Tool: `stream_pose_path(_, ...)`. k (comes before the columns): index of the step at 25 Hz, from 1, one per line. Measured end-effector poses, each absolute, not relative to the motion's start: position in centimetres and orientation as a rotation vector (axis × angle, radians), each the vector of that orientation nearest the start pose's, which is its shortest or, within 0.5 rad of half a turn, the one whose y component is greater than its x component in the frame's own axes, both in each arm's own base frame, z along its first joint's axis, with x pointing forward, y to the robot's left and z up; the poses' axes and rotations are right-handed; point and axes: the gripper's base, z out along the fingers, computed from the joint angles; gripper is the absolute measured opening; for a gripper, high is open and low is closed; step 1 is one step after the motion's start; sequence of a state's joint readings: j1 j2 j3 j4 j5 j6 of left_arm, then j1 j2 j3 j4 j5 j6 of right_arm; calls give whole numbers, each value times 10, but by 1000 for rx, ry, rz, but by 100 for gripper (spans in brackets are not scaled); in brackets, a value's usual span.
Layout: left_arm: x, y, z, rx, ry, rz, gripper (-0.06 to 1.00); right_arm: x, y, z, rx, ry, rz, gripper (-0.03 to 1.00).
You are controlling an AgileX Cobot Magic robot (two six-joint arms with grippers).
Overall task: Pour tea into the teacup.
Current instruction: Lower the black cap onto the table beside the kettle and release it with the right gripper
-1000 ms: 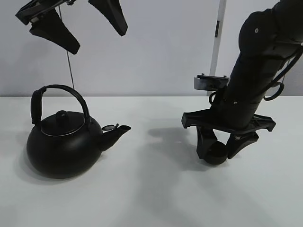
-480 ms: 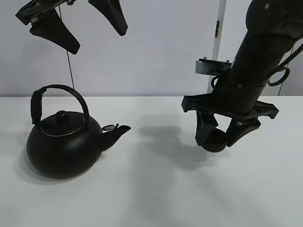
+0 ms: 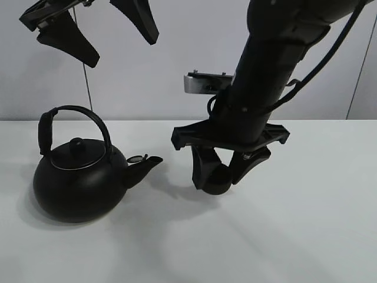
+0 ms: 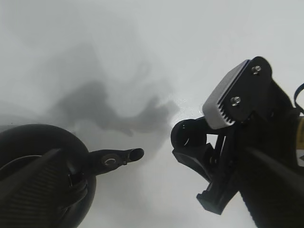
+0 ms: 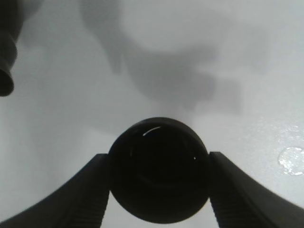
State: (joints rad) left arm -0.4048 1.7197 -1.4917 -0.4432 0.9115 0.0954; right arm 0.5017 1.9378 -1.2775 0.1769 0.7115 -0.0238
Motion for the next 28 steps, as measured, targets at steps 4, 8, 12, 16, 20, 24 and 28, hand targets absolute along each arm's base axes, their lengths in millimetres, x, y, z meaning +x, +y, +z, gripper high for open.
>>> stream_pose_path(4, 335, -177, 311, 417, 2591, -661, 69, 334, 202, 148, -621, 2844, 263, 41)
stream_pose_path(8, 335, -177, 311, 417, 2591, -661, 69, 335, 208, 137, -635, 2832, 258, 41)
stream_pose_path(12, 335, -177, 311, 417, 2591, -661, 69, 337, 212, 137, -631, 2790, 266, 41)
stream_pose_path(16, 335, -177, 311, 417, 2591, -661, 69, 341, 213, 138, -599, 2754, 270, 41)
stream_pose_path(20, 335, -177, 311, 417, 2590, -661, 69, 342, 213, 139, -601, 2738, 268, 41)
stream_pose_path(24, 335, -177, 311, 417, 2590, -661, 69, 343, 213, 139, -604, 2732, 265, 41)
stream_pose_path(28, 335, -177, 311, 417, 2590, -661, 69, 343, 213, 139, -603, 2730, 265, 41)
